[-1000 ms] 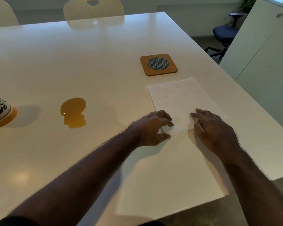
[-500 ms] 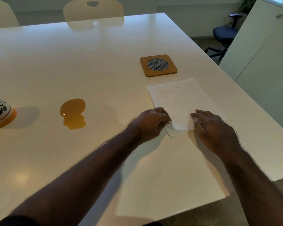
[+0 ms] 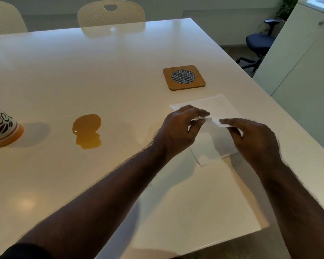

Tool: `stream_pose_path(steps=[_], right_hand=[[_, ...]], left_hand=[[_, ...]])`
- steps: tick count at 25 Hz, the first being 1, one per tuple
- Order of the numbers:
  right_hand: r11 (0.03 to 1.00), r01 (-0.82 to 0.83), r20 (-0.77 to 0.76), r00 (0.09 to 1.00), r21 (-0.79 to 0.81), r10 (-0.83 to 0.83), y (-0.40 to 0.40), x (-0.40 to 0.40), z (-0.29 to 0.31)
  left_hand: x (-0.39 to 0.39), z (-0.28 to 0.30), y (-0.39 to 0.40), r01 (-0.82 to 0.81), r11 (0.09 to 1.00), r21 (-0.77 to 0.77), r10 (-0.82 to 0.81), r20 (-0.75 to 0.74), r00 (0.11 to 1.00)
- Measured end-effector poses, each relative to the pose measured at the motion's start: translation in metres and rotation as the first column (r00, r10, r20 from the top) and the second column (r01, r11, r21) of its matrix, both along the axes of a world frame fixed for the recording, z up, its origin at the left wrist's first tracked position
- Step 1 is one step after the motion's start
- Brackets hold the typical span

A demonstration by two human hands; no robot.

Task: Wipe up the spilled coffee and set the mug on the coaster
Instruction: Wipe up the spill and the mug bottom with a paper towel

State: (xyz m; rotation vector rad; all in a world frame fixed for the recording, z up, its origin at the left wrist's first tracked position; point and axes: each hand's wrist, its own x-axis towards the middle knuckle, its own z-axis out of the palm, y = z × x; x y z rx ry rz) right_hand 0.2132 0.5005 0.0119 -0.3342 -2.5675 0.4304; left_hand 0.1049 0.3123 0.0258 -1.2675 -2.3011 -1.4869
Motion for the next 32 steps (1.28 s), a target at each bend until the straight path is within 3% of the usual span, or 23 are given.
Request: stream_pose_path(steps=[2,6,8,12,17,19,21,23,25,29,32], right_hand=[[1.0,0.001,-0.042,0.999,0.004,-0.001,0.005,-0.008,0.006],[0.999,0.053,-0.197,0.979,0.004,-0.051,0.014,-0.023,0.027],[0.996,0.083,-0.256,0.963,-0.007,-0.082,0.018,-0.028,0.039],[0.992,0.108,-0.347,0.929,-0.068,-0.125,0.021,-0.035,0.067],[0.993,-0.047,-0.479,0.878,-0.104,-0.008,0.004,-0.031,0.09],[0.989,-0.124,-0.503,0.862,-0.08,0.067,-0.011,-0.028,0.092],[0.974,-0.214,-0.502,0.852,-0.071,0.151,-0.027,-0.024,0.092],[0.951,-0.303,-0.495,0.837,-0.064,0.233,-0.04,-0.021,0.09],[0.927,-0.365,-0.492,0.825,-0.088,0.279,-0.051,-0.019,0.088],[0.84,-0.439,-0.505,0.829,-0.319,0.241,-0.074,-0.022,0.084],[0.693,-0.494,-0.516,0.832,-0.525,0.202,-0.094,-0.029,0.082]], left_hand=[[0.002,-0.001,-0.003,-0.016,1.0,-0.013,0.017,0.025,1.0],[0.003,-0.013,-0.013,-0.259,0.963,0.07,0.259,0.004,0.966],[0.002,-0.02,-0.018,-0.322,0.946,0.033,0.321,0.031,0.947],[-0.003,-0.031,-0.024,-0.278,0.95,-0.144,0.293,0.098,0.951],[-0.006,-0.029,-0.028,-0.21,0.973,-0.091,0.227,0.27,0.936],[-0.01,-0.024,-0.03,-0.197,0.98,-0.031,0.191,0.432,0.882],[-0.015,-0.02,-0.035,-0.224,0.969,0.108,0.102,0.648,0.755],[-0.023,-0.012,-0.048,-0.376,0.892,0.25,0.011,0.821,0.571],[-0.035,-0.004,-0.07,-0.507,0.803,0.315,-0.025,0.867,0.498],[-0.043,0.007,-0.114,-0.316,0.894,0.319,0.026,0.665,0.746],[-0.039,0.013,-0.136,-0.239,0.895,0.376,-0.015,0.563,0.826]])
